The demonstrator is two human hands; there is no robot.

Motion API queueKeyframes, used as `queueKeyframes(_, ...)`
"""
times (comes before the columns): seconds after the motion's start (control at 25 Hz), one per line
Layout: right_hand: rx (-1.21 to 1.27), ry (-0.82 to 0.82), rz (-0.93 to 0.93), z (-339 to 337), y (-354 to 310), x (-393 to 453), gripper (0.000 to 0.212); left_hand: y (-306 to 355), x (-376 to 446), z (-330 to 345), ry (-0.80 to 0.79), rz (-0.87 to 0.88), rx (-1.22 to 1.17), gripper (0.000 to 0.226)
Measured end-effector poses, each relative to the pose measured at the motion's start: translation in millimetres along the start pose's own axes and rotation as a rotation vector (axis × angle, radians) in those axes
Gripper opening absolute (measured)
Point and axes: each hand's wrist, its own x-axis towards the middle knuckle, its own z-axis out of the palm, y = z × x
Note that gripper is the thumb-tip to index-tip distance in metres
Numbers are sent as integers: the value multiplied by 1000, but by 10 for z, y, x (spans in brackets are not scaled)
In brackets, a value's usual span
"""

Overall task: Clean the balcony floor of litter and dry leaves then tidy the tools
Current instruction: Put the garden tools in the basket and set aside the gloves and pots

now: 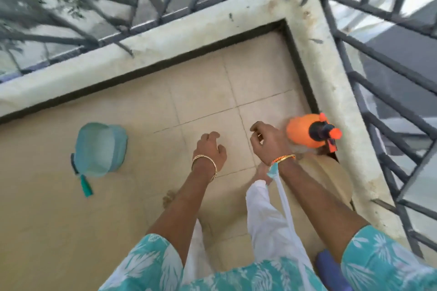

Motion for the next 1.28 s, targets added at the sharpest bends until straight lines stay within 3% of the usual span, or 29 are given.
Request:
queueKeyframes(0.24,-148,-306,-83,997,-1049,-59,14,-1513,-429,-341,36,-316,-392,28)
queueKeyframes(0.48,-87,-213,-106,2052,-2101,-355,9,-3142,-850,-817,60,-600,-677,21)
queueKeyframes(0.68,-107,-293,-92,2847,-2773,-337,10,-4293,-960,-1142,108,-741,-830,11)
queueKeyframes(0.8,-97,-325,-161,3395,-3083,-127,10,-4664,-850,-1210,172,-859,-1108,20)
queueKeyframes(1.0,-154,-357,-187,4415,-3266,555,17,-5015,-253,-1126,243,-975,-1630,6)
queueKeyframes(1.16,-283,-306,-235,5060,-3282,1258,26,-5399,413,-742,303,-1047,-1569,37)
queueKeyframes(1.28,-541,-290,-279,5507,-3216,1691,47,-5672,856,-403,314,-1119,-1693,32)
